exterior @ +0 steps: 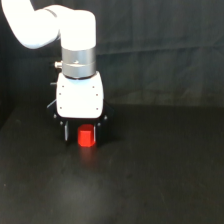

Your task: Pick up the red object from the table

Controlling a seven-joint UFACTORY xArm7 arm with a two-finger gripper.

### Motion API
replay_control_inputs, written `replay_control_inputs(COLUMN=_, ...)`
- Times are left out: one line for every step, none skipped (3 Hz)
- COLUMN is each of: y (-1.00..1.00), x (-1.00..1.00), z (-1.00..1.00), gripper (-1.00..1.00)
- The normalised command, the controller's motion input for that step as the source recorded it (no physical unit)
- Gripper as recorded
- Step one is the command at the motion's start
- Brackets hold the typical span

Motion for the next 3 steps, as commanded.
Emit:
replay_control_inputs(y=-0.07, x=0.07, z=-0.02, gripper=-1.00)
replay_control_inputs(y=-0.11, x=0.11, z=0.19, gripper=-0.98)
replay_control_inputs(y=-0.10, x=0.20, z=0.13, gripper=-1.00)
